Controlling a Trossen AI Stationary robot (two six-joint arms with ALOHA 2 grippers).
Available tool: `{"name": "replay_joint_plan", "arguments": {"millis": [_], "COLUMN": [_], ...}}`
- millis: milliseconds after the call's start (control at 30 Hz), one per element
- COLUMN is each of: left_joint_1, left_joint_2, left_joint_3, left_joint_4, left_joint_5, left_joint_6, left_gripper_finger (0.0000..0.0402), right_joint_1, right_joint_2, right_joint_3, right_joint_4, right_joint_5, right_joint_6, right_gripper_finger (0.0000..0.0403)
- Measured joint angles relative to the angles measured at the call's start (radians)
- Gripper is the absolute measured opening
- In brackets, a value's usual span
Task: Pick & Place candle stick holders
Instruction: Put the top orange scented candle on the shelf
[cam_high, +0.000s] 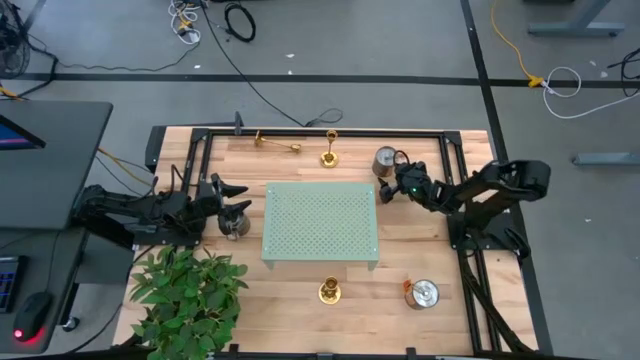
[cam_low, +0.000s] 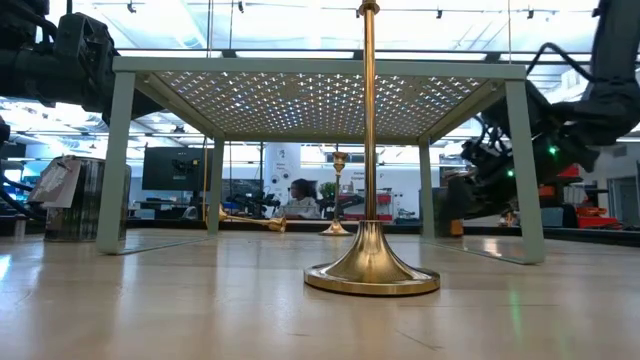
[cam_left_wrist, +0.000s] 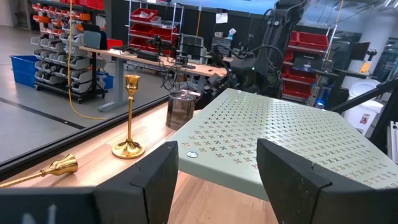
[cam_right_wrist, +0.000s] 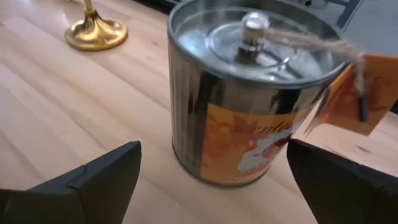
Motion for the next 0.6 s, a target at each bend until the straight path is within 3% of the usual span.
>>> {"name": "replay_joint_plan", "arguments": {"millis": [600], "left_joint_1": [0.0], "left_joint_2": [0.0], "left_joint_3": [0.0], "left_joint_4": [-0.014], "left_joint_5": [0.003], "left_joint_6": [-0.002], "left_gripper_finger": [0.0218], "right_joint_1": [-0.01], "right_joint_2": [0.037], "right_joint_3": [0.005], "right_joint_4": [0.01], "right_joint_5": [-0.014], "right_joint_6": [-0.001], "right_gripper_finger": [0.04]}}
